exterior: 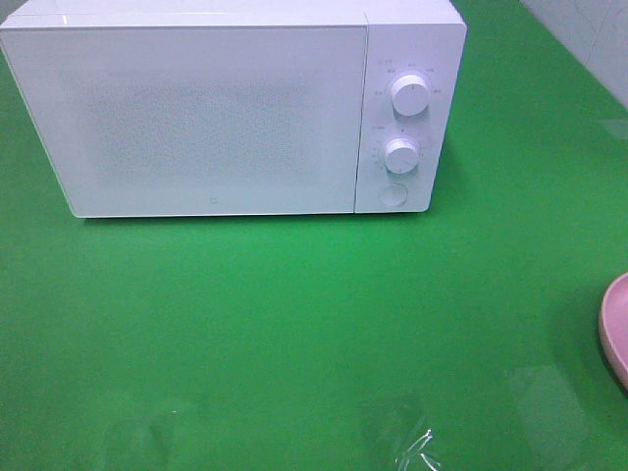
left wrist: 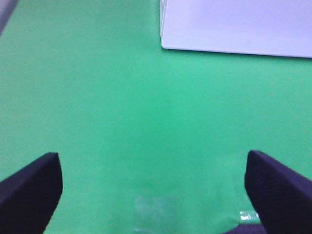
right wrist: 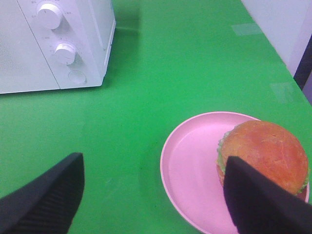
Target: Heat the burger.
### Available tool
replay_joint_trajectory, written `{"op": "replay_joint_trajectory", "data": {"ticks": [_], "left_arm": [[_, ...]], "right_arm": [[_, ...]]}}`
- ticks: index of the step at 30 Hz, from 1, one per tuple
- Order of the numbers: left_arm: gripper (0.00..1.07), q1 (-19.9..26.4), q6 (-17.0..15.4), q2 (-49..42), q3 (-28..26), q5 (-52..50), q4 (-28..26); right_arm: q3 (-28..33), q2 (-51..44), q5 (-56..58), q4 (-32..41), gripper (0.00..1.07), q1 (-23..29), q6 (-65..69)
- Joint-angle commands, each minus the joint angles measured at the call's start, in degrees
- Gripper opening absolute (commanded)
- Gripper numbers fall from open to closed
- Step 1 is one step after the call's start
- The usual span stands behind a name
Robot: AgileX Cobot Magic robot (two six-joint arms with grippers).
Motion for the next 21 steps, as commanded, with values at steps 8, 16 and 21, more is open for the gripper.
{"op": "replay_joint_trajectory", "data": {"ticks": [8, 16, 21], "left_arm": [[0.94, 0.2, -0.1, -6.5, 0.3, -1.0, -0.2], [0.94, 0.2, -0.1, -6.4, 0.3, -1.0, -0.2], [0.94, 0.2, -0.1, -6.4, 0.3, -1.0, -0.2]], "right_arm": [[0.1, -1.2, -0.5, -0.1, 0.76, -0.5, -0.6], [0.1, -1.1, -0.5, -0.1, 0.76, -0.5, -0.7], [0.1, -1.1, -0.5, -0.1, 0.76, -0.5, -0.7]]}}
